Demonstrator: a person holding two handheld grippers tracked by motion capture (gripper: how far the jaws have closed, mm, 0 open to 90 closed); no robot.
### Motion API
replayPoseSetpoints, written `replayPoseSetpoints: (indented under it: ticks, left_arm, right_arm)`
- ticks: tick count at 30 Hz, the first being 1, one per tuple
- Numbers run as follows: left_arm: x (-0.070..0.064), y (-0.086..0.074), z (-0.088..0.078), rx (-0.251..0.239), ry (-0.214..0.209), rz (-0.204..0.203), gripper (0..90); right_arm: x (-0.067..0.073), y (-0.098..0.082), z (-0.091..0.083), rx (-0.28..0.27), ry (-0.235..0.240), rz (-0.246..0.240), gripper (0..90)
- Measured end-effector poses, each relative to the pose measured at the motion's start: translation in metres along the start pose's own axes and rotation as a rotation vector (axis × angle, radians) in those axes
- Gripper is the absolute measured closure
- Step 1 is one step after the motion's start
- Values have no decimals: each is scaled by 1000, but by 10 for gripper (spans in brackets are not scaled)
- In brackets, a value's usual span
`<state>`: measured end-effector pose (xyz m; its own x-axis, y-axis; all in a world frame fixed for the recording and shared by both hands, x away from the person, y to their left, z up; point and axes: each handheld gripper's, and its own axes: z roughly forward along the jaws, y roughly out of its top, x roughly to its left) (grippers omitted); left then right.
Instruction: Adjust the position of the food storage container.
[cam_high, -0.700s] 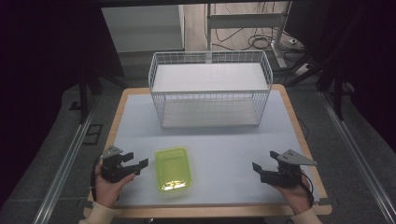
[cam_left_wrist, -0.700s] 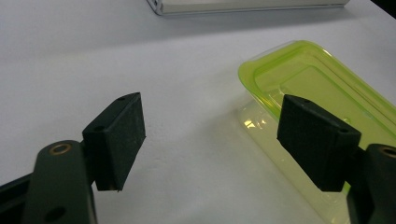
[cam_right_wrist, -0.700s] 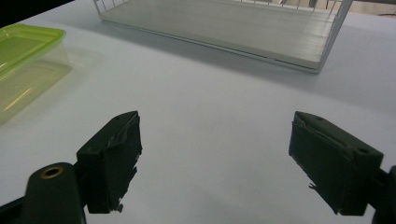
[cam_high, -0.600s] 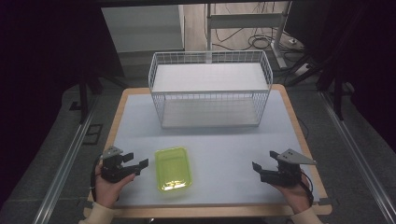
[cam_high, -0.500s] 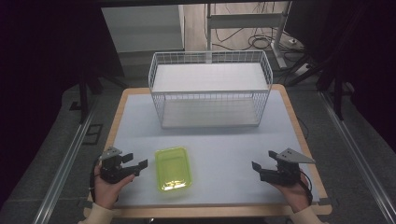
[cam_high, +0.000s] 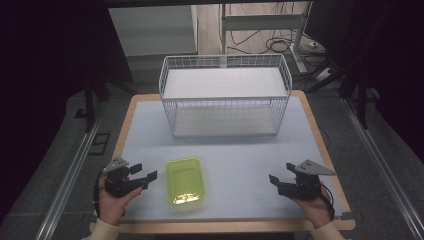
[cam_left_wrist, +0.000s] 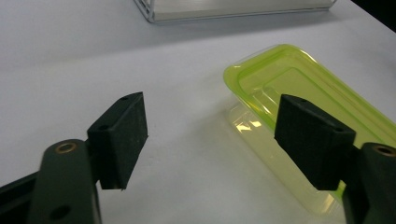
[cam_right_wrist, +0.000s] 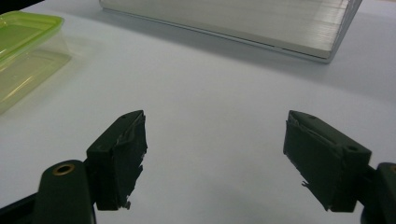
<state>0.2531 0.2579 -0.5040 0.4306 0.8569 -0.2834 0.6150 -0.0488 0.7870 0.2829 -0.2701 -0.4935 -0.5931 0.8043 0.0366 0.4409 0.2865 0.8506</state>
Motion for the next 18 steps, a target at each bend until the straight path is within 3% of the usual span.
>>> replayPoseSetpoints:
  ticks: [2,6,9,13,16,18]
  left_arm:
    - [-2,1,-1,5,-6,8,403]
    - [-6,6,-10,16,-40,29,728]
    - [-9,8,-16,26,-47,44,836]
    - [-10,9,-28,44,-80,48,890]
    - [-8,6,-35,70,-83,47,896]
    - [-8,-1,-41,125,-79,55,897]
  right_arm:
    - [-1,-1,-2,-2,-9,2,217]
    - [-2,-2,-1,7,-15,10,217]
    - [-2,-2,0,9,-17,6,217]
    - [-2,-2,0,13,-24,10,217]
    - [-2,-3,0,14,-25,18,217]
    - [-3,-3,0,18,-22,20,217]
